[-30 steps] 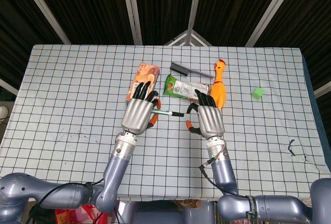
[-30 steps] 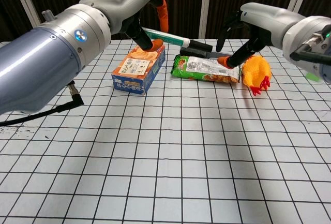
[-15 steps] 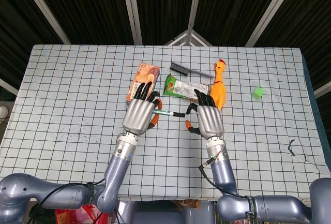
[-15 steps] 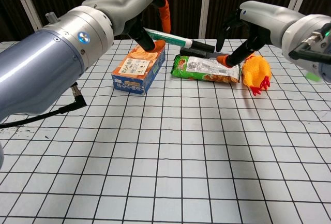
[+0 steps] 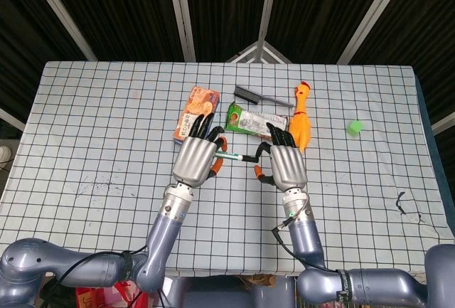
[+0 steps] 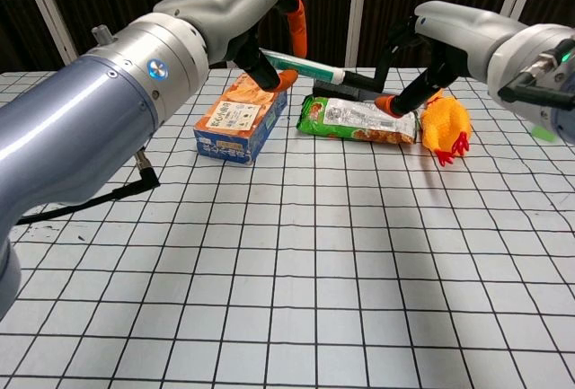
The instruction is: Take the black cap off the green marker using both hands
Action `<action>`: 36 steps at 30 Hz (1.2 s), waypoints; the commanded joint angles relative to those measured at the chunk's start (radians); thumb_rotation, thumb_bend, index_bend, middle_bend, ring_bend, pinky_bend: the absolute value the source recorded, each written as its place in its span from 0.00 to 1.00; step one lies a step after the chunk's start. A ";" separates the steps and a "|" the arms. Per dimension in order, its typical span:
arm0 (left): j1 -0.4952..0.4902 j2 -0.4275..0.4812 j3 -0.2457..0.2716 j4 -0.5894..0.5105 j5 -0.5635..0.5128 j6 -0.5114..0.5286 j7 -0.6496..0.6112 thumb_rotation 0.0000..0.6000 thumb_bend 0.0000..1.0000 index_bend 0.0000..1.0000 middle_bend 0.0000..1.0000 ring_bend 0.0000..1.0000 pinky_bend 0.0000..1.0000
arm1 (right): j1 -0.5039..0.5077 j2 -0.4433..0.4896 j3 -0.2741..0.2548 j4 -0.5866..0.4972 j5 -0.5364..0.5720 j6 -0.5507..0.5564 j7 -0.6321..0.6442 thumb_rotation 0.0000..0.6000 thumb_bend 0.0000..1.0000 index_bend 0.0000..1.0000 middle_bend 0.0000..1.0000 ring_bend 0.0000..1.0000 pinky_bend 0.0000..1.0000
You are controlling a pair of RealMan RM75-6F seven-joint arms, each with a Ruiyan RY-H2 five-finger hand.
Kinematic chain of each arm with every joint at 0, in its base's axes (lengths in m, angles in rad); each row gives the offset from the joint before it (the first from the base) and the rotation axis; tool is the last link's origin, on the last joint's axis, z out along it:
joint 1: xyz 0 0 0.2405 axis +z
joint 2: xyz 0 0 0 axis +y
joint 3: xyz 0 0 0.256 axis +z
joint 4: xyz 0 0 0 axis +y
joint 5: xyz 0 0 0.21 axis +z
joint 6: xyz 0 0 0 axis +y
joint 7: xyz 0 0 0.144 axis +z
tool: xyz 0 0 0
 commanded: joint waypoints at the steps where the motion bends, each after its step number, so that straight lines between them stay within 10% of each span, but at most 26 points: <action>1: -0.001 -0.003 -0.001 0.003 -0.001 -0.002 0.001 1.00 0.58 0.65 0.26 0.00 0.00 | 0.000 0.001 0.000 -0.002 -0.001 0.002 -0.001 1.00 0.37 0.51 0.05 0.04 0.07; 36: -0.014 -0.032 -0.012 0.034 0.032 -0.010 0.003 1.00 0.58 0.65 0.27 0.00 0.00 | 0.010 0.004 0.016 -0.032 0.021 0.033 -0.029 1.00 0.37 0.53 0.05 0.04 0.07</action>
